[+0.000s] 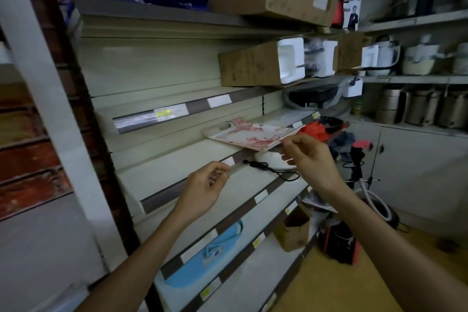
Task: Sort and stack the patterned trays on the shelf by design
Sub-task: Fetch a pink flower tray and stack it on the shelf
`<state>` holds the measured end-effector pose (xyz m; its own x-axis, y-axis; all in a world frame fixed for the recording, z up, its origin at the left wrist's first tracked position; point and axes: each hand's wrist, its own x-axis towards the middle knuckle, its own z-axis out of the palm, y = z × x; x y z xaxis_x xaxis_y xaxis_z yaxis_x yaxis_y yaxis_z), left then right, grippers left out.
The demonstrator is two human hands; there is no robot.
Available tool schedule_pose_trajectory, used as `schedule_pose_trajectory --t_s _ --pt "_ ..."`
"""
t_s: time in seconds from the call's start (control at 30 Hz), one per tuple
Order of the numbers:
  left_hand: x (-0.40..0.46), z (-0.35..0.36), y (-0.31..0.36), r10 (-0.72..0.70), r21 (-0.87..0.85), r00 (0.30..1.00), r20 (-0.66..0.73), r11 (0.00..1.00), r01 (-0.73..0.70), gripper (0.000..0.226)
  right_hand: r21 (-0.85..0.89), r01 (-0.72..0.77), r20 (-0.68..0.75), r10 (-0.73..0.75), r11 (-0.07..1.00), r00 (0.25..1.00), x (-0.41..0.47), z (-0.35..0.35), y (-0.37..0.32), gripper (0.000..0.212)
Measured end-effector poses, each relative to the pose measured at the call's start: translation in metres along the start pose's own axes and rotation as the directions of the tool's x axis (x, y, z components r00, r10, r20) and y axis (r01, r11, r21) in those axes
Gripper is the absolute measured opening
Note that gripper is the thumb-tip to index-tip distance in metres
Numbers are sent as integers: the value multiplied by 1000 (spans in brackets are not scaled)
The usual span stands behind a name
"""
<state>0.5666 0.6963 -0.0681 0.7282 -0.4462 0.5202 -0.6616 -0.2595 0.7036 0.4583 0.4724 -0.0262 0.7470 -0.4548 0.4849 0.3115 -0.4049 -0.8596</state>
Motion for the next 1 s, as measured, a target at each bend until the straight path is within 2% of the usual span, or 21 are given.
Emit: schedule_pose_trajectory --t_s 0.47,0.67,0.77,1.0 --pt "151 135 -56 87 82 994 63 992 -92 20 -81 -34 1 34 996 999 119 -46 93 14" --pt "209 174 -96 48 171 984 169 982 -77 33 -106 -33 30 36 994 999 185 -42 138 17" --pt "221 185 -109 88 193 973 215 972 -131 30 -126 -35 40 40 991 998 212 -37 160 15" --pt "223 188 -116 233 222 956 178 937 -270 33 -150 -47 74 59 988 996 271 -32 194 16"
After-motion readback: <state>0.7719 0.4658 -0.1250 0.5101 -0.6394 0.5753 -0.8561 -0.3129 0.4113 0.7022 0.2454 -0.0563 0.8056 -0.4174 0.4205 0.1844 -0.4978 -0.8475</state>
